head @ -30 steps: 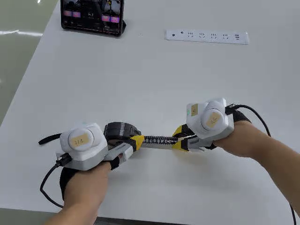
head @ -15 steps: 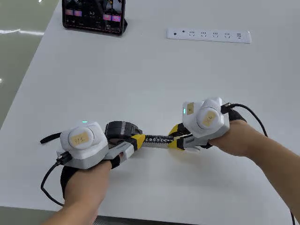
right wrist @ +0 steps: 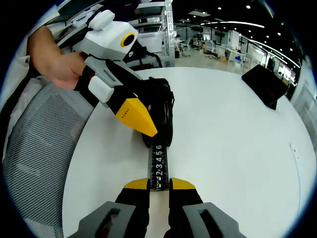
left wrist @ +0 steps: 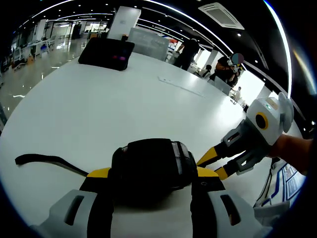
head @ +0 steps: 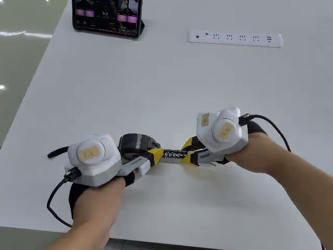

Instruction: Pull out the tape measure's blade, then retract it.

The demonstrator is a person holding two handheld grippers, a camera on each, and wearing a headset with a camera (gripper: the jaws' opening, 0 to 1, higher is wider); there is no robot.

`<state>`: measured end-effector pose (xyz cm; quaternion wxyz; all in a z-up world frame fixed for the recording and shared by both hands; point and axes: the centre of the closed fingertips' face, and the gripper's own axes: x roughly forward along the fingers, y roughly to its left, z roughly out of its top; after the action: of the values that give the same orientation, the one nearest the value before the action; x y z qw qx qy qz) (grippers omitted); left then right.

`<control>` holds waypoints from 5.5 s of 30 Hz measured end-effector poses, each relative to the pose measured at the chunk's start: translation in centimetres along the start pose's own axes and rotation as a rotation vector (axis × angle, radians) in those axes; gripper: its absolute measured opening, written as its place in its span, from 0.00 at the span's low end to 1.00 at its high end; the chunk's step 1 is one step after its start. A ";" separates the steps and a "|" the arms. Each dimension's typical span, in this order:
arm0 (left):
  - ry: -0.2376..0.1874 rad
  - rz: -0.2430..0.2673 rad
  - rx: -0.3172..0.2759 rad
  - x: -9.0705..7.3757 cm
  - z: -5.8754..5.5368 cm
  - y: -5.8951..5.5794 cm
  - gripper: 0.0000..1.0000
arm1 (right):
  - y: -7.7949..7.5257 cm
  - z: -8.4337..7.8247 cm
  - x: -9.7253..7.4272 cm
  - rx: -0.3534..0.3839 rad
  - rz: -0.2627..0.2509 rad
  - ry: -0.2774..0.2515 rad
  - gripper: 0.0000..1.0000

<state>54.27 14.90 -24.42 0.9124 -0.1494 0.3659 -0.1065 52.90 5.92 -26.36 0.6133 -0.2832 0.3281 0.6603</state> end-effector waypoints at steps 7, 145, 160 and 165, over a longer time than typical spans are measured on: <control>-0.001 -0.005 -0.006 0.0 0.0 0.1 0.59 | 0.0 0.7 0.6 0.008 0.007 -0.014 0.10; 0.059 -0.119 0.324 -3.5 0.1 0.0 0.75 | 1.4 2.2 -3.7 0.217 -0.153 -0.213 0.59; 0.063 -0.151 0.376 -5.0 0.1 0.4 0.81 | 2.0 0.9 -6.0 0.257 -0.209 -0.227 0.67; 0.062 -0.154 0.396 -5.4 0.2 0.2 0.82 | 2.1 0.3 -7.0 0.264 -0.230 -0.225 0.67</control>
<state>50.61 16.80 -20.98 0.9014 0.0088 0.3533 -0.2503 51.39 1.73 -20.56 0.7492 -0.1606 0.3069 0.5646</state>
